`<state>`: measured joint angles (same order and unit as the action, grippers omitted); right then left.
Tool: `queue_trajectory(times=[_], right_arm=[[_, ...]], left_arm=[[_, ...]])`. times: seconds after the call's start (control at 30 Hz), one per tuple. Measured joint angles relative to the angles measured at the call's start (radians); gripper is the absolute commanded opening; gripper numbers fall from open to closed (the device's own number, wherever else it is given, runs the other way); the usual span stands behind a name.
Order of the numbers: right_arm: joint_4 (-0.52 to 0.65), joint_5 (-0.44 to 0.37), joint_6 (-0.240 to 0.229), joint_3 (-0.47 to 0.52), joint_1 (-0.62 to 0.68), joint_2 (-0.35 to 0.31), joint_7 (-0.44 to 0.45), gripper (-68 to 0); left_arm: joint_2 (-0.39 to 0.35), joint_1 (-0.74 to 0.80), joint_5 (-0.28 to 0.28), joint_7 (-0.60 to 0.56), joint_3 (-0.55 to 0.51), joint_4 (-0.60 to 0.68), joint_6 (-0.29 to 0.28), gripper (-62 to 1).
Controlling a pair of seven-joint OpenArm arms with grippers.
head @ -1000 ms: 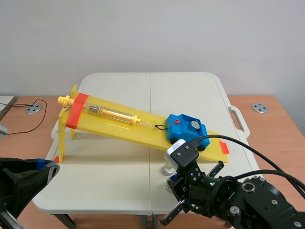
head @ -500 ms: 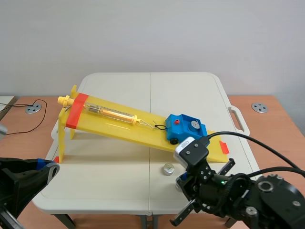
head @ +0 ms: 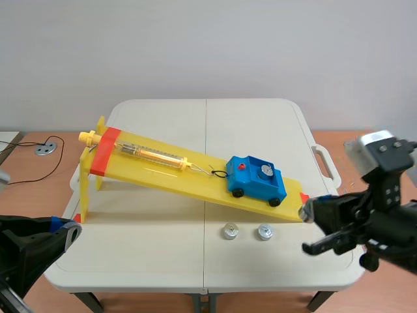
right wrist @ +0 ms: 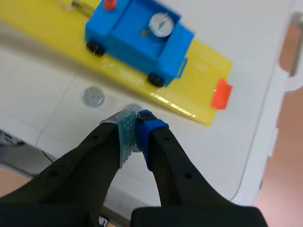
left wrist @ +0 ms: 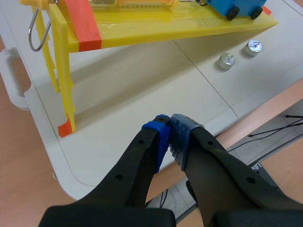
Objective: Place the four metal weights on the blue cart on the ramp.
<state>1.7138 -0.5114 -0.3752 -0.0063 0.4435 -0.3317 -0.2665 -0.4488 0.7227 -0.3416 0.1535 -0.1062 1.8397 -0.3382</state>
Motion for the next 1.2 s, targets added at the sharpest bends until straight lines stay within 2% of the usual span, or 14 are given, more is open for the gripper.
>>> queue_trajectory(times=[0.1,0.2,0.37,0.53,1.2], right_arm=[[0.004,-0.106,-0.013,0.081,-0.009,0.018,-0.016,-66.9],[0.004,-0.149,-0.013,0.124,-0.041,0.053,-0.045,-66.9],[0.003,-0.151,-0.013,0.123,-0.133,0.135,-0.097,-66.9],[-0.021,-0.151,-0.013,0.114,-0.212,0.196,-0.107,-66.9],[-0.42,-0.14,-0.007,0.066,-0.418,0.269,-0.113,-66.9]], left_arm=[[0.0,0.0,0.0,0.0,0.0,0.0,0.0,-58.1],[0.0,0.0,0.0,0.0,0.0,0.0,0.0,-58.1],[0.0,0.0,0.0,0.0,0.0,0.0,0.0,-58.1],[0.0,0.0,0.0,0.0,0.0,0.0,0.0,-58.1],[0.0,0.0,0.0,0.0,0.0,0.0,0.0,-58.1]])
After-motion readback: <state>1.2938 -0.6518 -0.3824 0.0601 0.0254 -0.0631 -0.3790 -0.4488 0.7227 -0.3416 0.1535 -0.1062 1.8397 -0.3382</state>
